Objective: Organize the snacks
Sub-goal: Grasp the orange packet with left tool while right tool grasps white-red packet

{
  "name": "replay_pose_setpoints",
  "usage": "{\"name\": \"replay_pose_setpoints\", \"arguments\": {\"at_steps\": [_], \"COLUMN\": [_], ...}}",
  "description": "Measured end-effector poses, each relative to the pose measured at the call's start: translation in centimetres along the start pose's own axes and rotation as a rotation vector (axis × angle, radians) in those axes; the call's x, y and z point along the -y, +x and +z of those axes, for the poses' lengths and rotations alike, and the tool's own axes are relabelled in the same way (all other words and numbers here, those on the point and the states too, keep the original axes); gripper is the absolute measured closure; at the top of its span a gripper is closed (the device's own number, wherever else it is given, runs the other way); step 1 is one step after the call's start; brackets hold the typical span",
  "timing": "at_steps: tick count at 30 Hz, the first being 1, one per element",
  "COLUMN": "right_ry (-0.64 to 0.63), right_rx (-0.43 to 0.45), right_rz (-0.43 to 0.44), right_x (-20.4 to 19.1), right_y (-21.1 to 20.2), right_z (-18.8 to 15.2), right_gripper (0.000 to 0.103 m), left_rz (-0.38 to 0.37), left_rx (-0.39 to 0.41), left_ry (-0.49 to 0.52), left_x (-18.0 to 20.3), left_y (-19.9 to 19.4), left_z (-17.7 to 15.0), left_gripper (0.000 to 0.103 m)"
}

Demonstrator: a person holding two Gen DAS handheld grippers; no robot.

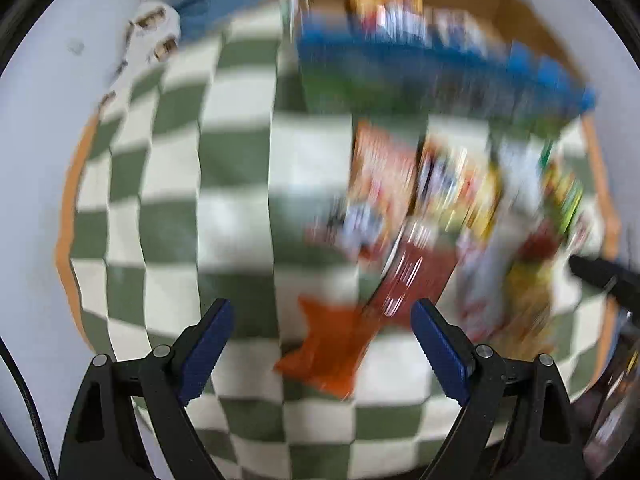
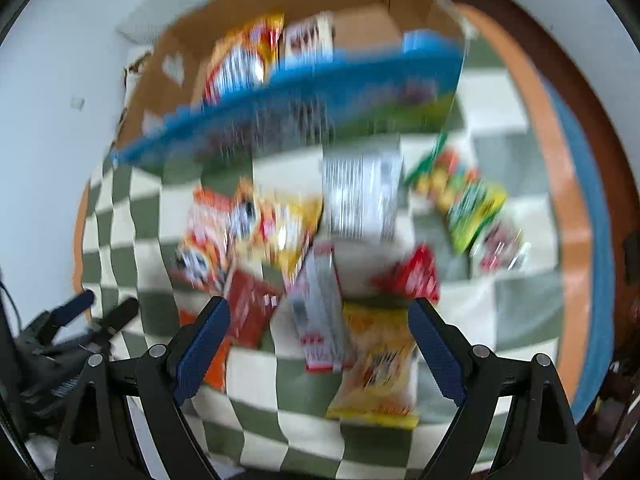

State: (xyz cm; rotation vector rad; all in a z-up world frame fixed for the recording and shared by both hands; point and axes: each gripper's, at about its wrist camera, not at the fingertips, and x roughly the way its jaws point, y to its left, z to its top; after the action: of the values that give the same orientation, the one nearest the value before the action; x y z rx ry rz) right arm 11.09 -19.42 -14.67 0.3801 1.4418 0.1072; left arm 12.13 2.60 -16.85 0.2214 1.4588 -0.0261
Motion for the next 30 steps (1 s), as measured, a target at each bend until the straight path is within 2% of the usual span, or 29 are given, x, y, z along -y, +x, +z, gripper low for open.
{"name": "replay_pose_setpoints", "arguments": {"at_steps": [3, 7, 9, 10, 11, 14, 18, 21, 24, 27, 30], "right_ry": [-0.01, -0.032, -0.043, -0.052, -0.057, -0.064, -0.085, -0.096, -0.118, -0.143, -0.169], "right_rx": [-0.052, -0.093, -0.108, -0.111, -0.113, -0.13, -0.165, -0.185, -0.181, -0.174, -0.201], "right_rz": [0.005, 0.0, 0.002, -0.003, -0.009, -0.018, -0.062, -0.108, -0.172, -0.197, -0.174], "right_x": [-0.2, -0.7, -1.0, -1.2, -1.3, -1.9, -2.7, -3.2, -3.5, -4.0, -4.5], "right_y": [2.3, 4.6, 5.4, 5.8, 6.0, 7.4, 10.1, 12.3, 13.9, 14.1, 13.9], "right_z": [-1.7, -2.8, -2.9, -3.0, -2.9, -2.6, -2.3, -2.3, -2.2, -2.4, -3.3], "right_gripper": [0.013, 0.036, 0.039, 0.039, 0.039, 0.039, 0.039, 0.039, 0.038, 0.046, 0.053], "left_rz": [0.025, 0.054, 0.06, 0.056, 0.049, 0.023, -0.081, -0.165, -0.208, -0.188, -0.157], "left_rx": [-0.087, -0.147, -0.151, -0.155, -0.165, -0.17, -0.212, -0.238, -0.266, -0.272, -0.269], "left_ry": [0.069, 0.13, 0.146, 0.15, 0.134, 0.047, -0.269, -0.4, -0.388, -0.327, -0.293], "left_x": [0.4, 1.7, 2.3, 2.6, 2.6, 1.6, -3.1, -5.1, -5.2, -4.4, -3.8], "left_y": [3.9, 7.5, 8.4, 8.7, 9.2, 9.2, 9.7, 10.4, 11.3, 11.8, 12.2], "left_z": [-2.6, -3.8, -4.0, -4.0, -4.1, -4.0, -4.5, -5.1, -5.5, -5.6, -5.6], "left_gripper": [0.013, 0.013, 0.027, 0.044, 0.051, 0.052, 0.052, 0.051, 0.048, 0.047, 0.046]}}
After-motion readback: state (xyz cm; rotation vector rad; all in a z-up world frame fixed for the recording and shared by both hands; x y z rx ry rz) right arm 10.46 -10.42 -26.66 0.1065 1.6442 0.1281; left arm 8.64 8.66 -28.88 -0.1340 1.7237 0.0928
